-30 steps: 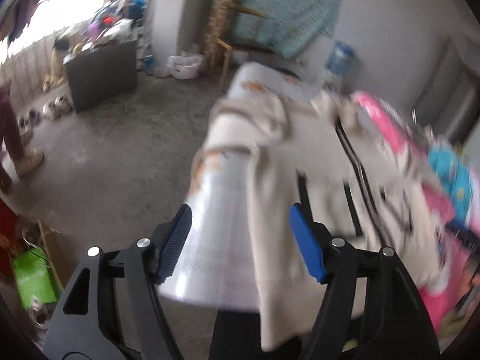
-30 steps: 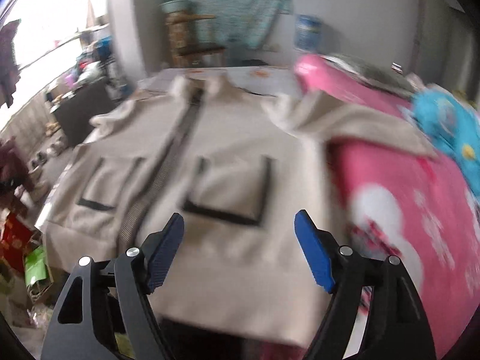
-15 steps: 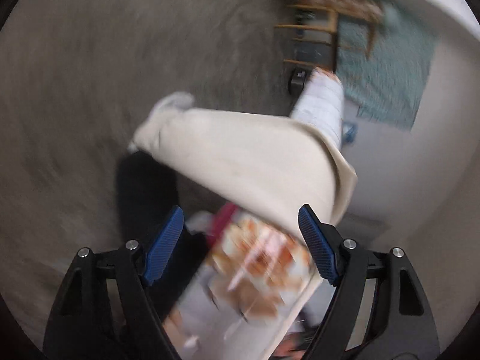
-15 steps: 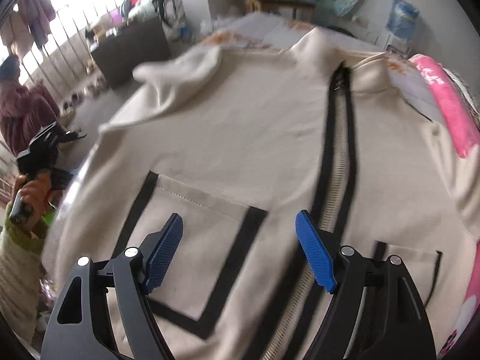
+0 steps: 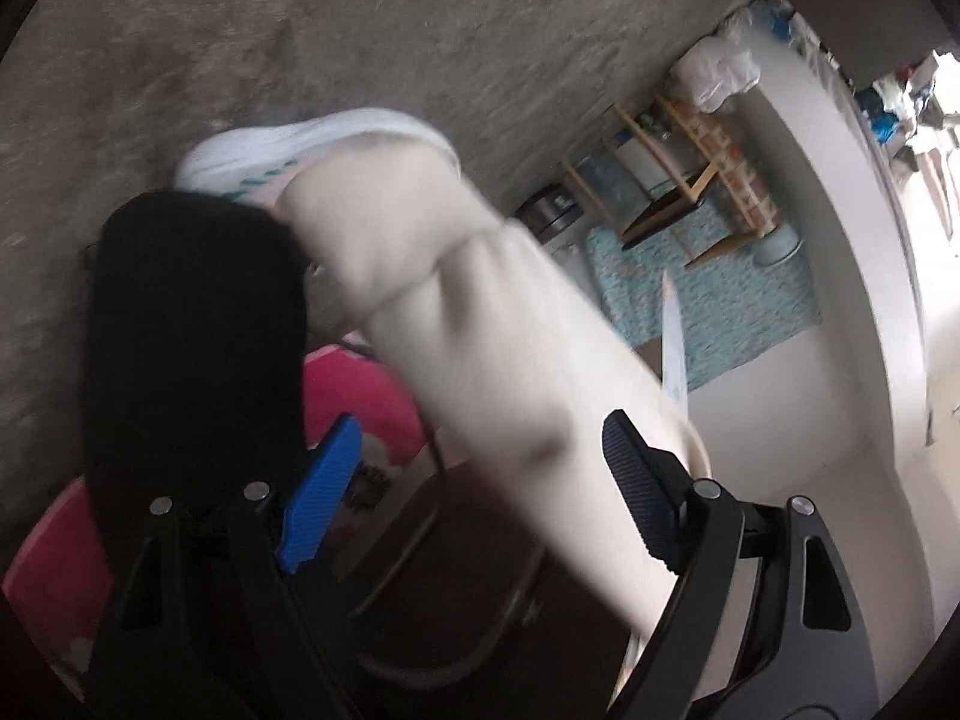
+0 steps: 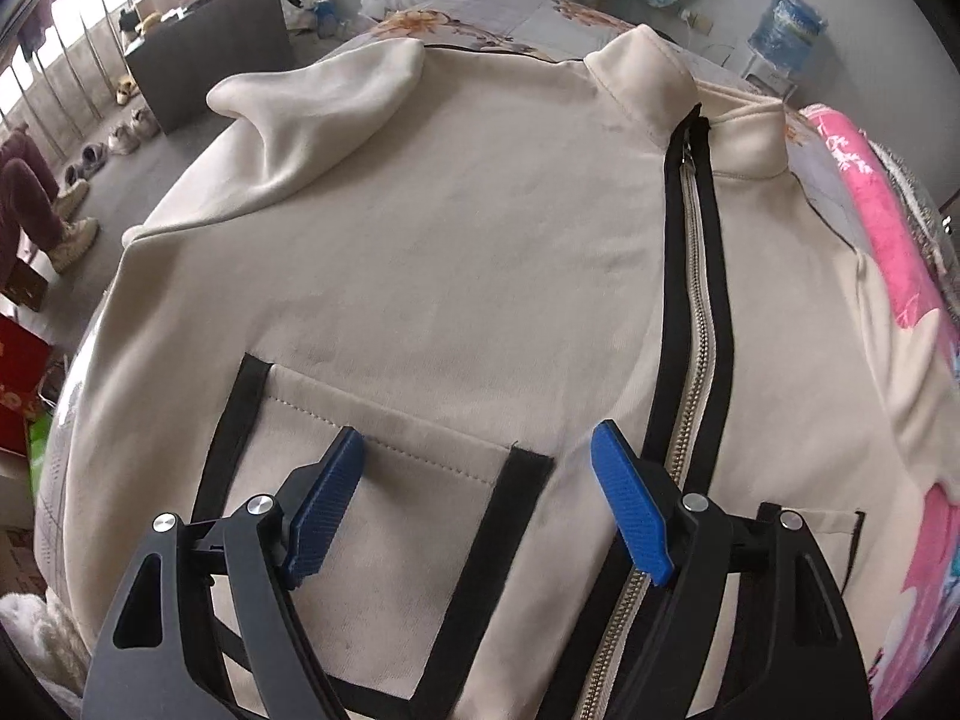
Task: Fold large clothes
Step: 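Lift the held sleeve with the left tool and carry it across the jacket front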
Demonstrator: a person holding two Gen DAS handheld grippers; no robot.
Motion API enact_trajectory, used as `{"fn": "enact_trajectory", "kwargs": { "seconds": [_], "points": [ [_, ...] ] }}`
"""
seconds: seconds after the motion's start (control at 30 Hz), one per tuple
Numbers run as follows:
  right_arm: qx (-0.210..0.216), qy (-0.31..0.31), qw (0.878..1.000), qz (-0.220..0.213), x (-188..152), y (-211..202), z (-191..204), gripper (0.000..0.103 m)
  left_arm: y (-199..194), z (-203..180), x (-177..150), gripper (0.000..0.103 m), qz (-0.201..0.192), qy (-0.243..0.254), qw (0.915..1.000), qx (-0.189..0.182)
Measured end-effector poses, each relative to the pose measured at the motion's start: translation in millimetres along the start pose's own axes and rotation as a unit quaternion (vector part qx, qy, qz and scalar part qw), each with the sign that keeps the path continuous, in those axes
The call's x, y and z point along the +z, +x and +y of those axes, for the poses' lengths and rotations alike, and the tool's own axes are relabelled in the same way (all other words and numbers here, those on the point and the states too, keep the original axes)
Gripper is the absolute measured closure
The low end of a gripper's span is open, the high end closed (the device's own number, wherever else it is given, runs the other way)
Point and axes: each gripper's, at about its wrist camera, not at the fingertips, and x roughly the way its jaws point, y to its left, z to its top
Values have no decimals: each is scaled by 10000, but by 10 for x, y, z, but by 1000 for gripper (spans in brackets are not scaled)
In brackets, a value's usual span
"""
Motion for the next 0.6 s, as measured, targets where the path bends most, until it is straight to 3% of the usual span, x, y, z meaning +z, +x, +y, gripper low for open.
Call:
{"fn": "enact_trajectory", "kwargs": {
  "seconds": [0.2,0.3,0.37,0.43,0.47,0.53,0.57,0.6],
  "points": [
    [-166,-200,9996,-128,19,-19,65,27,322,90,139,24,114,-90,9999,-56],
    [-116,-143,9996,-204,-1,-43,36,27,368,-73,196,46,-64,227,9996,161],
    [-54,-78,9996,-266,-24,-75,10,27,294,-223,245,74,-235,538,9980,244],
    [42,-20,9994,-356,-37,-115,-22,30,136,-511,263,87,-392,1007,9932,425],
    [82,-9,9992,-384,-36,-117,-38,33,69,-665,246,93,-451,1264,9894,549],
    [182,9,9985,-517,-78,-179,-52,34,-111,-1152,151,96,-723,2110,9684,1118],
    [226,15,9981,-581,-97,-200,-67,35,-231,-1483,45,96,-903,2627,9499,1429],
    [265,32,9976,-635,-106,-214,-88,35,-300,-1695,-14,97,-1008,2932,9371,1602]
  ]
}}
